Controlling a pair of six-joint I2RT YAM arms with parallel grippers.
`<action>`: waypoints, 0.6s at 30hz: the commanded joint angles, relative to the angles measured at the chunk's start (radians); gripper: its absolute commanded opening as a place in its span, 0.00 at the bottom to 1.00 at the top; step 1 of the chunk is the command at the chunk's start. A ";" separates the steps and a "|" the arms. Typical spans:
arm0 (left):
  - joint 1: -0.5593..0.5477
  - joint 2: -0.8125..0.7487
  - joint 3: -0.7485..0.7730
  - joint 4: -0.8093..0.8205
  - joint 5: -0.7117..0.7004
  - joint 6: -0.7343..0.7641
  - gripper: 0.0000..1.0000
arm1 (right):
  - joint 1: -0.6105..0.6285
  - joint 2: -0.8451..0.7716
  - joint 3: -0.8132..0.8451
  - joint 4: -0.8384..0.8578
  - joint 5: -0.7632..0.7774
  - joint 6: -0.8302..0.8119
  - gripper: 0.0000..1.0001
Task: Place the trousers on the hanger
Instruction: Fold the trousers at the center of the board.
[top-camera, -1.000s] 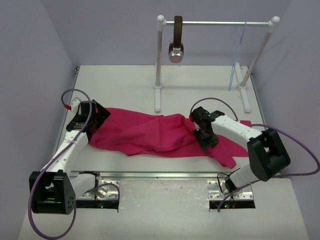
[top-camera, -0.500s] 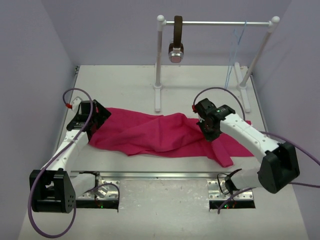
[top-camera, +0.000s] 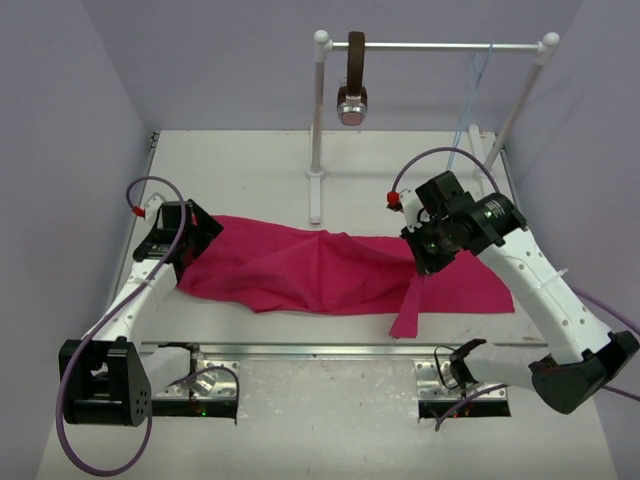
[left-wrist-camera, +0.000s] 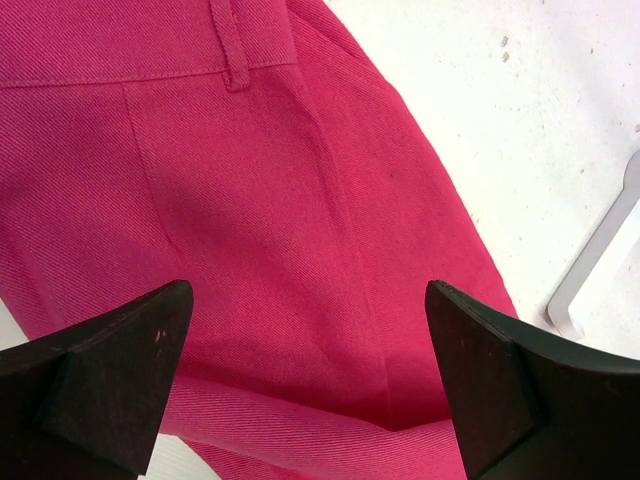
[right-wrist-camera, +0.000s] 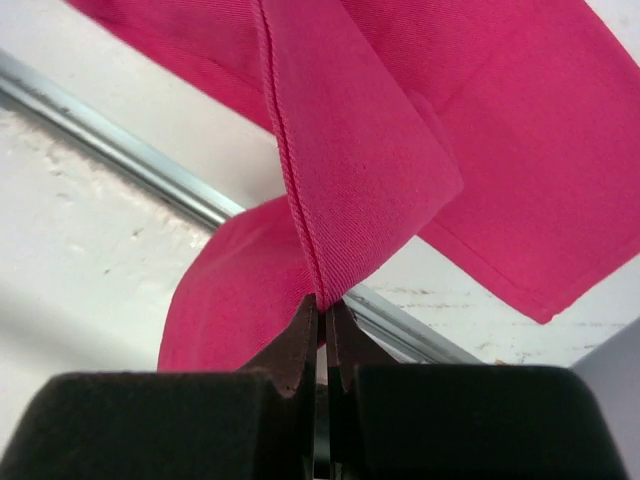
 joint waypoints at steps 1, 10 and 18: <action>0.011 -0.012 0.022 0.035 0.013 0.012 1.00 | 0.006 -0.067 0.065 -0.105 -0.146 -0.077 0.00; 0.011 -0.010 0.020 0.032 0.028 0.019 1.00 | 0.007 -0.033 0.050 -0.136 -0.216 -0.167 0.00; 0.011 0.029 0.030 0.040 0.031 0.011 1.00 | -0.133 0.243 0.101 -0.106 -0.215 -0.203 0.00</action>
